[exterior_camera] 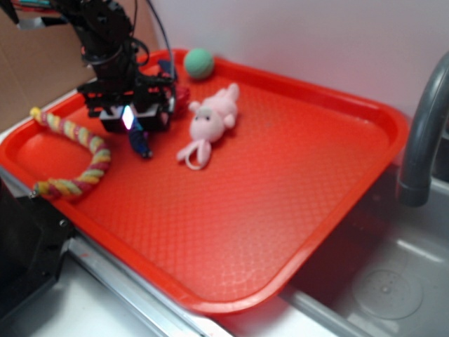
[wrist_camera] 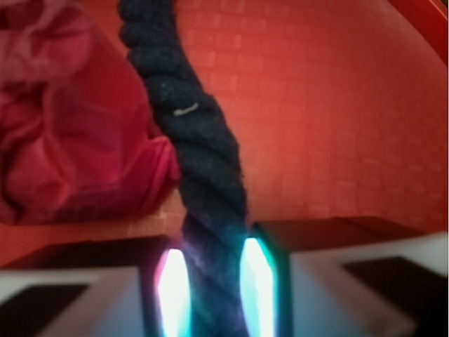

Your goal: Grab the blue rope.

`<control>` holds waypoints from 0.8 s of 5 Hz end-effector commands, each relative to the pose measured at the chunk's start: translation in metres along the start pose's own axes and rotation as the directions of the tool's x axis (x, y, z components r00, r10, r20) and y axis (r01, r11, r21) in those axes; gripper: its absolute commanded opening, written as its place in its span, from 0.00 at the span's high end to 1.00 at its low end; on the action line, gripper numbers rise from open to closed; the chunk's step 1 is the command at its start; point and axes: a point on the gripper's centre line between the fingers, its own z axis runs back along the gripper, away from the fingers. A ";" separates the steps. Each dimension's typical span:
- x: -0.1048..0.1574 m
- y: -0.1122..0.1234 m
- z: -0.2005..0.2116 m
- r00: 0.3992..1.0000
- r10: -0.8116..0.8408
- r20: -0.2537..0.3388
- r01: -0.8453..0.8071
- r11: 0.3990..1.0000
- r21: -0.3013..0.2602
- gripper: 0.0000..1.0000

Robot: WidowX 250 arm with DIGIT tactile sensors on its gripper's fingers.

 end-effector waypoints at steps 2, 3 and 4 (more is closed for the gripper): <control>0.004 -0.038 0.089 0.993 -0.116 -0.002 0.116 0.993 0.019 1.00; -0.010 -0.059 0.137 0.966 -0.257 -0.028 0.258 0.966 0.024 1.00; -0.024 -0.060 0.181 0.927 -0.376 -0.008 0.375 0.926 -0.041 1.00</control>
